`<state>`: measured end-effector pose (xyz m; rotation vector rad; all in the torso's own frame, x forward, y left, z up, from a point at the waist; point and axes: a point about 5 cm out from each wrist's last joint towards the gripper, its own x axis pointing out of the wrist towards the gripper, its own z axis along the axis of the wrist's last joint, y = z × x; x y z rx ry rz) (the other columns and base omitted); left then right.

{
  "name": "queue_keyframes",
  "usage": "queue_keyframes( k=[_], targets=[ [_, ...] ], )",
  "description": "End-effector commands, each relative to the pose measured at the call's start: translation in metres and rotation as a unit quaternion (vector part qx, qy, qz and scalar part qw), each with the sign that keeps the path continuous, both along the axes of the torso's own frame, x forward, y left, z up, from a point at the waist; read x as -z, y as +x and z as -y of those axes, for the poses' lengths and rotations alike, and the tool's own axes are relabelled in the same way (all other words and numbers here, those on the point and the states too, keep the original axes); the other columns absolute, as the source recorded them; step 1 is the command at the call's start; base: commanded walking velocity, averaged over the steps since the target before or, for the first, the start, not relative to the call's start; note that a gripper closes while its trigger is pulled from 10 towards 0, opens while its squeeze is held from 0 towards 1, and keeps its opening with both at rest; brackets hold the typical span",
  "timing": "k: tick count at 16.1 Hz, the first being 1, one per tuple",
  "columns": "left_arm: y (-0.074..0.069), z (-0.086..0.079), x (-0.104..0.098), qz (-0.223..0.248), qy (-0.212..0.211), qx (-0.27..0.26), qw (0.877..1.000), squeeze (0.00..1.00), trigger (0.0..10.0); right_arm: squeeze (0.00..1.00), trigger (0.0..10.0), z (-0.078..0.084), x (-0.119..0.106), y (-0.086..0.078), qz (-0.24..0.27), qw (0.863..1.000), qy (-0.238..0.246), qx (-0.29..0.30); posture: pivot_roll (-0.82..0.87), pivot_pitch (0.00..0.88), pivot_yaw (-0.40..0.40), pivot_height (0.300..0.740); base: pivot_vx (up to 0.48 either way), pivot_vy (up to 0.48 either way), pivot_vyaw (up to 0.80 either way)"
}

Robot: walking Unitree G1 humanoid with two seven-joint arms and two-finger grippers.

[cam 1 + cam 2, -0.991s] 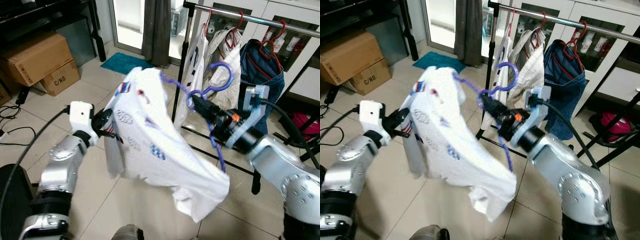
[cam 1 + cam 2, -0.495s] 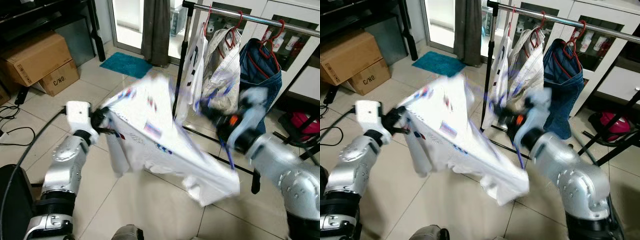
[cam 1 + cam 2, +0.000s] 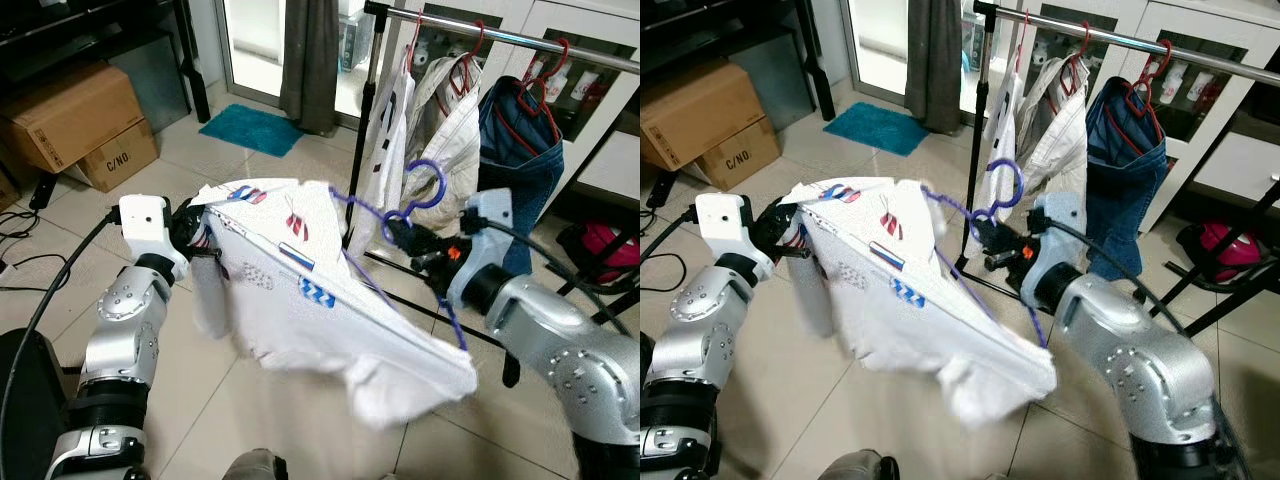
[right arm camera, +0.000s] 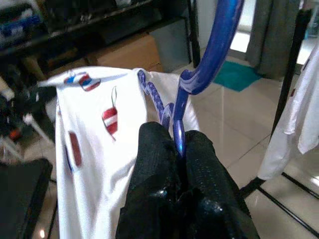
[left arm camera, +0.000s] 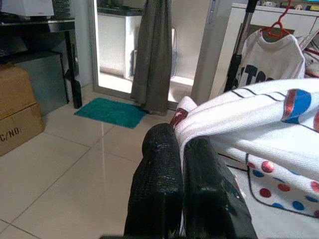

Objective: Hang hanger

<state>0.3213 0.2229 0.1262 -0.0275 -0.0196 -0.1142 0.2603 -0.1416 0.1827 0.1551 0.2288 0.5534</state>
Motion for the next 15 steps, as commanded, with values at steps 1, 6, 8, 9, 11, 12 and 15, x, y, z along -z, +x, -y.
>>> queue_keyframes(
  k=[1,6,8,9,11,12,15],
  targets=[
    [0.006,-0.004,-0.017,0.033,0.008,-0.015,0.999,0.00,0.0,0.00,10.0,0.000,0.005,-0.006,-0.019,0.999,-0.023,-0.023,-0.01,0.035,-0.017,0.740,0.000,0.000,0.00],
    [0.011,-0.007,-0.035,0.069,0.008,-0.011,0.998,0.00,0.0,0.00,10.0,0.011,0.013,-0.004,-0.019,0.998,-0.048,0.032,-0.01,0.034,-0.014,0.740,0.000,0.000,0.00],
    [0.004,-0.002,-0.016,0.034,0.014,-0.004,0.999,0.00,0.0,0.00,10.0,0.023,-0.011,0.012,0.038,0.993,0.027,0.112,-0.01,0.034,-0.003,0.740,0.000,0.000,0.00],
    [0.002,-0.001,-0.011,0.023,0.018,-0.003,1.000,0.00,0.0,0.00,10.0,0.025,-0.015,0.013,0.047,0.991,0.044,0.120,-0.01,0.034,-0.003,0.740,0.000,0.000,0.00],
    [-0.006,0.004,0.018,-0.043,0.058,0.000,0.997,0.00,0.0,0.00,10.0,0.028,-0.027,0.016,0.071,0.985,0.085,0.133,-0.01,0.033,-0.007,0.740,0.000,0.000,0.00],
    [-0.008,0.004,0.021,-0.051,0.062,0.000,0.997,0.00,0.0,0.00,10.0,0.028,-0.028,0.016,0.074,0.984,0.090,0.135,-0.01,0.033,-0.008,0.740,0.000,0.000,0.00],
    [-0.010,0.007,0.033,-0.086,0.080,-0.002,0.993,0.00,10.0,0.00,10.0,0.020,-0.031,0.013,0.083,0.986,0.093,0.106,-0.01,0.032,-0.010,0.740,0.000,0.000,0.00]
  ],
)
